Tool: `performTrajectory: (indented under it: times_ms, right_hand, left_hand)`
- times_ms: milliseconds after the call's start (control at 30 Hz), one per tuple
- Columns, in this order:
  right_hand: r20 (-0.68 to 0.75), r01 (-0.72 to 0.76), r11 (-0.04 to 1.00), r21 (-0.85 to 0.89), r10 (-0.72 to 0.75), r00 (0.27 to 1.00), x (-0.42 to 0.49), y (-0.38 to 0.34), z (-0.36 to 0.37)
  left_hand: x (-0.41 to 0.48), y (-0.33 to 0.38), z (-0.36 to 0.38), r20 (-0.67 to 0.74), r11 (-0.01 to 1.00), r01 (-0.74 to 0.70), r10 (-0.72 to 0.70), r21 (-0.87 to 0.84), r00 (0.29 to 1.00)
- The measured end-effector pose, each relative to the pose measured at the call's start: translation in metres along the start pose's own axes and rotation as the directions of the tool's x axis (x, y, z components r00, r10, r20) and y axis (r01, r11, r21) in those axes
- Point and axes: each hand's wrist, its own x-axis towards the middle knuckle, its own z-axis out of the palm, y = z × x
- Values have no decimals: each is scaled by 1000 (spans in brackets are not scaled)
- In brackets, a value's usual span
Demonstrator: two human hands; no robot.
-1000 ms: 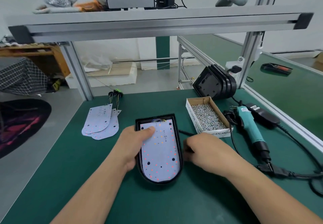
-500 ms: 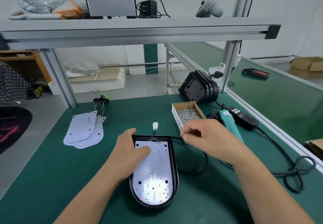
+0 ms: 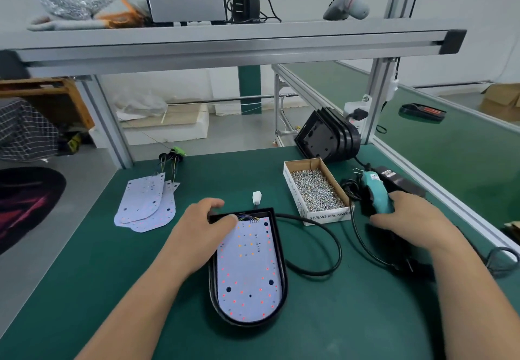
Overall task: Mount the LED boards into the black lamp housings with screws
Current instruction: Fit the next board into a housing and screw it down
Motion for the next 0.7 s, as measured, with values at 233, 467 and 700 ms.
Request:
performTrajectory:
  times_ms: [233, 467, 700]
  right_hand:
    - [-34, 40, 208, 977, -33, 999, 6, -3, -1]
    - [12, -13, -38, 999, -27, 1000, 6, -22, 8]
    - [-73, 65, -95, 993, -89, 993, -1, -36, 14]
  left_hand:
    - [10, 7, -4, -223, 989, -134, 145, 63, 964]
    - [9, 55, 40, -46, 864, -416, 445, 285, 894]
    - [41, 120, 81, 261, 658, -545, 485, 520, 835]
